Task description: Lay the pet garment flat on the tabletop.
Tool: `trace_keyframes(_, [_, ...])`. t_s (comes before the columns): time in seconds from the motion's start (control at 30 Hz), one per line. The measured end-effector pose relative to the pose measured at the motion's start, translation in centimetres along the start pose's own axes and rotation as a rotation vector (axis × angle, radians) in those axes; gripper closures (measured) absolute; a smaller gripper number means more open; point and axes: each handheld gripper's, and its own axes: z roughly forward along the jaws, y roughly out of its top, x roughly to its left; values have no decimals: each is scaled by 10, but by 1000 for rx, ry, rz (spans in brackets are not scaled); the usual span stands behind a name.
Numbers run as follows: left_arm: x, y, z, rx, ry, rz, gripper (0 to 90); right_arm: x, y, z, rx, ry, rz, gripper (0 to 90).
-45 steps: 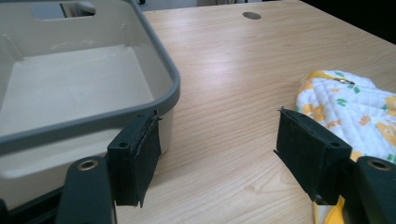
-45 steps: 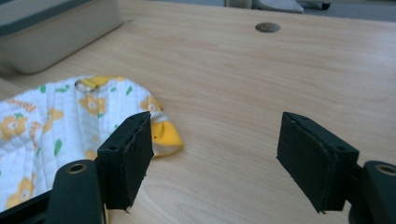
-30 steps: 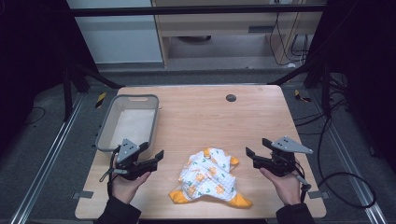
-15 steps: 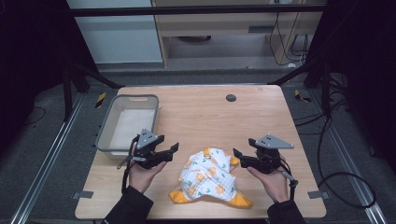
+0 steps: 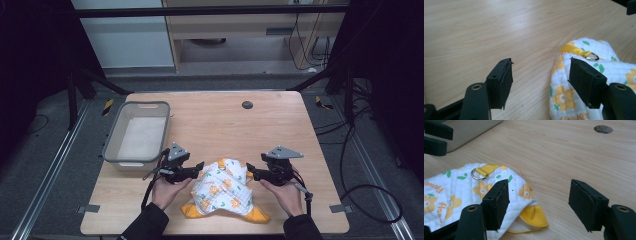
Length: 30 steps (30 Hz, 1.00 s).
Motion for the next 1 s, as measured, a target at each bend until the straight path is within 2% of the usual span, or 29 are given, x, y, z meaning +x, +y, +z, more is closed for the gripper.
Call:
trace_keyframes(0.13, [0,-4,7,29,-2,-5,352,1,-2,5,14,3,-4,332])
trace_keyframes(0.27, [-1,-8,16,78,-26,2,353,4,-5,13,34,17,-7,341])
trace_keyframes(0.57, [-5,-18,26,108,-40,8,388,16,-15,32,109,42,-55,372])
trace_keyframes(0.67, [-6,-21,30,136,-45,15,398,18,-18,37,129,42,-62,392])
trace_keyframes(0.8, [-10,-23,34,156,-47,34,428,20,-20,41,142,49,-82,446])
trace_keyframes(0.93, [-10,-26,37,170,-61,23,464,19,-23,44,152,53,-73,519])
trace_keyframes(1.0, [-10,-29,40,182,-80,10,522,19,-24,46,156,55,-68,582])
